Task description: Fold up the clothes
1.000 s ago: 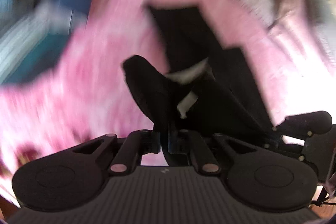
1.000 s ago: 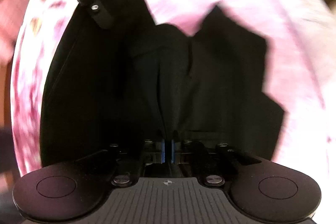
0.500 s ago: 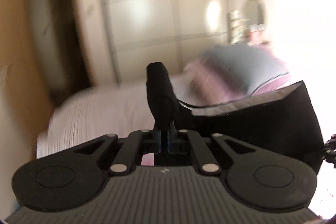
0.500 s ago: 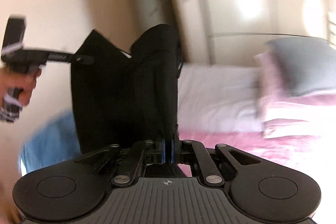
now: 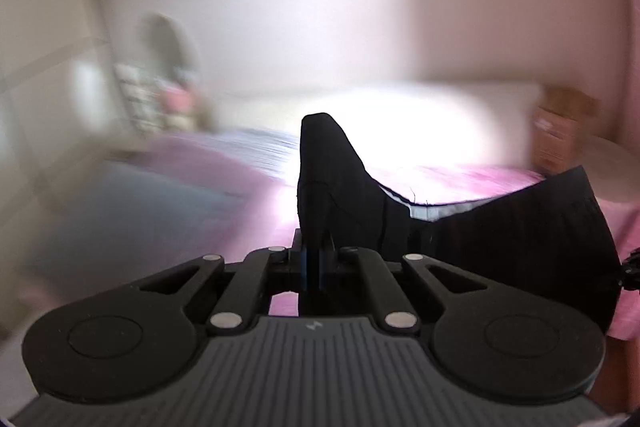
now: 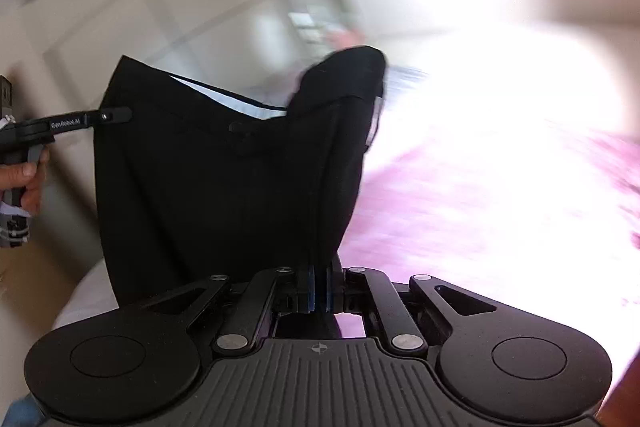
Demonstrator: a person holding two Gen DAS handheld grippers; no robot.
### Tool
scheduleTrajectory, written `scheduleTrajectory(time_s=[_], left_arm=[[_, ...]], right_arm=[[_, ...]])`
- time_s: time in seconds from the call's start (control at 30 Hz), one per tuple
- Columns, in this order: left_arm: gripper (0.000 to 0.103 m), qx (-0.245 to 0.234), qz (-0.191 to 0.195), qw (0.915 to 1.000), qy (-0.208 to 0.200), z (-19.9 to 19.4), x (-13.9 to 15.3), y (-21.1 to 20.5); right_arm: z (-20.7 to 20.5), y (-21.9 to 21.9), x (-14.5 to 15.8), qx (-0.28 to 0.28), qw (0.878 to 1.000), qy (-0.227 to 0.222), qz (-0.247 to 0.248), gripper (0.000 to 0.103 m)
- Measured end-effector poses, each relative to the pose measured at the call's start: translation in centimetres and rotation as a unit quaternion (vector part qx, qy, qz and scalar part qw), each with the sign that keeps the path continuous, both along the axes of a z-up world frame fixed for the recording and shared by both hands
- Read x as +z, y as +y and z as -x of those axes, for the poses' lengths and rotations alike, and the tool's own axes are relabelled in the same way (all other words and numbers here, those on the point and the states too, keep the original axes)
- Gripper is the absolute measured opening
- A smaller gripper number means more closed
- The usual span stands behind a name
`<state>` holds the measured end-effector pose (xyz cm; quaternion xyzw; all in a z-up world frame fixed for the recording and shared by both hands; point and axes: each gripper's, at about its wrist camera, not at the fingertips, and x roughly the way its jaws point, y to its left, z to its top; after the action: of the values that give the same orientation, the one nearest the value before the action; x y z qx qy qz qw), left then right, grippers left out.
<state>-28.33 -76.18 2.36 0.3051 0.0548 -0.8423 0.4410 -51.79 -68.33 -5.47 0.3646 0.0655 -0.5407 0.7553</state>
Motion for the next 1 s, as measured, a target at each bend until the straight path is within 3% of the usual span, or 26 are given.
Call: scheduleTrajectory(time_s=[0.17, 0.27, 0.3, 0.33, 0.37, 0.4, 0.43, 0.5, 0.57, 0.67, 0.8, 0.87, 0.97, 1.0], left_arm=[[0.005, -0.066, -0.117, 0.9909, 0.001, 14.2, -13.3, -10.1], [0.01, -0.049, -0.19, 0.9806, -0.007, 17.9, -21.0, -14.3], [0.014, -0.043, -0.202, 0.9783, -0.011, 18.1, -22.8, -14.5], [0.018, -0.038, -0.214, 0.9759, -0.014, 17.8, -24.4, -14.3], [0.029, -0.034, -0.225, 0.9736, -0.016, 17.0, -25.8, -13.8], [0.036, -0.03, -0.235, 0.9714, -0.02, 16.0, -26.7, -13.1], [0.036, -0.021, -0.245, 0.9689, -0.026, 14.3, -27.1, -12.0], [0.037, 0.006, -0.269, 0.9624, -0.038, 9.9, -27.9, -9.4], [0.04, 0.036, -0.292, 0.9547, -0.047, 4.9, -28.8, -6.2], [0.046, 0.077, -0.316, 0.9432, -0.069, -3.6, -30.2, 0.2], [0.057, 0.093, -0.331, 0.929, -0.136, -13.1, -32.1, 10.3], [0.059, 0.081, -0.329, 0.9258, -0.168, -16.4, -32.8, 14.9], [0.062, 0.05, -0.316, 0.9225, -0.215, -20.2, -34.0, 21.1], [0.062, 0.032, -0.307, 0.9231, -0.23, -20.6, -34.6, 22.8]], right_arm=[[12.6, -6.3, -6.5, -0.109, 0.991, 0.023, -0.08, 0.003], [18.5, -10.0, -12.5, -0.163, 0.974, 0.014, -0.157, 0.003], [18.8, -10.9, -14.2, -0.168, 0.969, 0.031, -0.178, 0.005], [19.0, -11.8, -15.8, -0.173, 0.964, 0.049, -0.198, 0.022], [18.2, -11.7, -16.9, -0.172, 0.96, 0.08, -0.204, 0.034], [18.3, -12.5, -17.7, -0.165, 0.96, 0.107, -0.201, 0.063], [17.4, -12.1, -18.1, -0.154, 0.96, 0.118, -0.199, 0.072], [14.8, -10.4, -19.0, -0.119, 0.964, 0.131, -0.199, 0.072], [11.7, -8.3, -19.7, -0.053, 0.97, 0.121, -0.203, 0.072], [6.1, -8.1, -21.1, 0.064, 0.967, 0.12, -0.214, 0.072], [-0.2, -7.9, -24.8, 0.17, 0.944, 0.145, -0.243, 0.072], [-2.6, -7.3, -27.0, 0.189, 0.931, 0.163, -0.268, 0.072], [-5.9, -6.0, -27.9, 0.207, 0.918, 0.179, -0.286, 0.071], [-6.7, -5.7, -27.5, 0.202, 0.917, 0.192, -0.284, 0.063]])
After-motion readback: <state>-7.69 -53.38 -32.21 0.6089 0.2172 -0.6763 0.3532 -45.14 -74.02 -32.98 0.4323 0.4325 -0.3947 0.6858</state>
